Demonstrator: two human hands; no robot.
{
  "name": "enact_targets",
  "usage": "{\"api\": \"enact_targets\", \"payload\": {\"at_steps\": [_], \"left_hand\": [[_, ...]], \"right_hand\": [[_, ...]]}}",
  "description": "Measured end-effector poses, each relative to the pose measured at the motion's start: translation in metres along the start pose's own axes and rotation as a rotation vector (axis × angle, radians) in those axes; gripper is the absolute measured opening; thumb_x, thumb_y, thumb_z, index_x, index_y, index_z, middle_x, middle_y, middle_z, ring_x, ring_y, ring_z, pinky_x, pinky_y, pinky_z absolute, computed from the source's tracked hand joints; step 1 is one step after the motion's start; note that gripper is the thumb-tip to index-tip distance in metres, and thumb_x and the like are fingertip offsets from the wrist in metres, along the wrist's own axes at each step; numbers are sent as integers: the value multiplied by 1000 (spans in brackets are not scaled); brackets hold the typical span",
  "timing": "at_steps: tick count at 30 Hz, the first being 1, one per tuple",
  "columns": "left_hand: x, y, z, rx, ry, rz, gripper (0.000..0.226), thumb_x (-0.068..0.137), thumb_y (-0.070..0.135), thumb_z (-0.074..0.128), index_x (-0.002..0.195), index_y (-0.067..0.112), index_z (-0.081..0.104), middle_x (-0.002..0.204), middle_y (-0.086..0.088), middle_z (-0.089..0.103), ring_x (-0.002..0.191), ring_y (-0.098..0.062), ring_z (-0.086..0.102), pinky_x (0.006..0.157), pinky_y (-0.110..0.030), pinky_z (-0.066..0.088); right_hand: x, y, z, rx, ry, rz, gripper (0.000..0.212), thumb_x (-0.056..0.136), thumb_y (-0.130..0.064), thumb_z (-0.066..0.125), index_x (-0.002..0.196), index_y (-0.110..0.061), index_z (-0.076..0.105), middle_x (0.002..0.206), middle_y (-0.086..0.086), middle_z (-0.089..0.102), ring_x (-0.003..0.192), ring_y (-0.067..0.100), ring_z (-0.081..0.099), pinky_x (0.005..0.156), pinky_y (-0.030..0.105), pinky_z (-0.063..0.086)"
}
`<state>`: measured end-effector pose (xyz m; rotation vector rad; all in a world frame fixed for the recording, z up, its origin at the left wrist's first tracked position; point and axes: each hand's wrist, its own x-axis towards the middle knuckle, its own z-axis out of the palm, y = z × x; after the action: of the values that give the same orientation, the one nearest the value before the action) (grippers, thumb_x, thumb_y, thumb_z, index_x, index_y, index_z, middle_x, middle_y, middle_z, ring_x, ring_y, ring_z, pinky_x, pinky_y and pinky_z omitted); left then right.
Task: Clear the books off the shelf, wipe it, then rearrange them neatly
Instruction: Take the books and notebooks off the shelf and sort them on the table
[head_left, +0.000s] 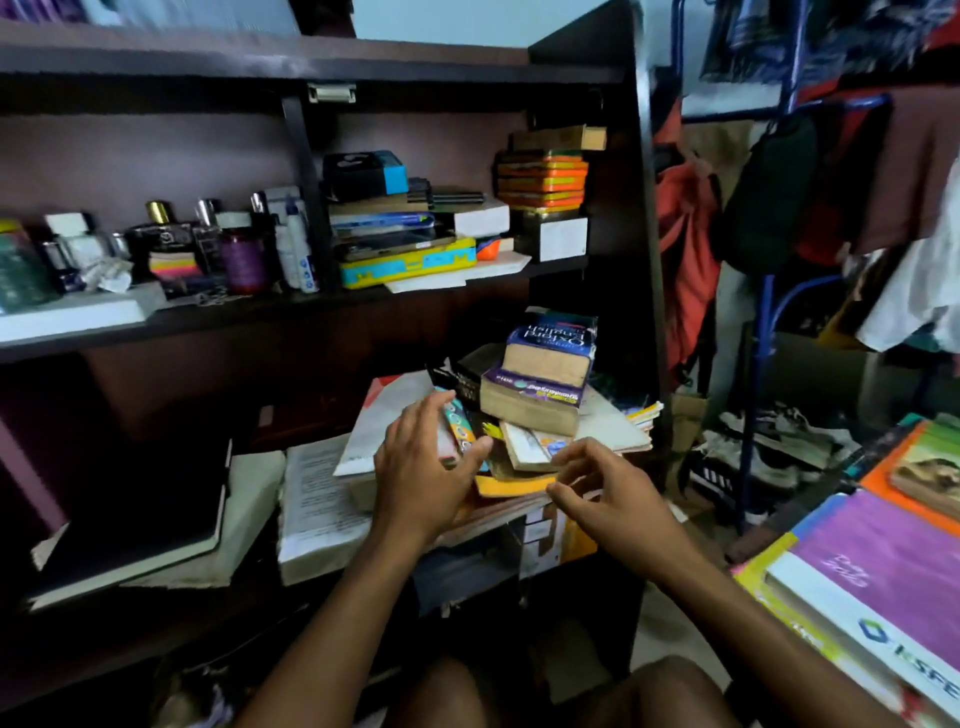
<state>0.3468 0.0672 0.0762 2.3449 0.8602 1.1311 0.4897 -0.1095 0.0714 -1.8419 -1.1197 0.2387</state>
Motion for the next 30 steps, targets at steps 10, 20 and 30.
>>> {"api": "enact_targets", "payload": {"at_steps": [10,20,30], "left_hand": [[-44,-41,-18,179,10,6,68,82,56,44,146,32,43,157,7,41,147,-17,33,121,-63,14],[-40,-26,4,465,-80,63,69,89,48,64,148,44,28,159,11,39,149,-14,32,114,-77,-3],[-17,-37,-13,456,-191,-161,104,73,86,57,157,42,12,163,9,18,151,-16,22,116,-75,-2]], "right_hand": [[5,26,26,-322,151,-38,30,84,-29,72,106,-35,52,99,-16,51,102,16,49,88,43,46],[-4,38,12,-560,80,-84,41,88,-37,64,127,-30,52,118,-4,49,109,21,47,86,39,40],[26,-6,56,-735,76,-373,46,87,-45,59,129,-29,54,113,2,57,99,23,54,77,37,44]]}}
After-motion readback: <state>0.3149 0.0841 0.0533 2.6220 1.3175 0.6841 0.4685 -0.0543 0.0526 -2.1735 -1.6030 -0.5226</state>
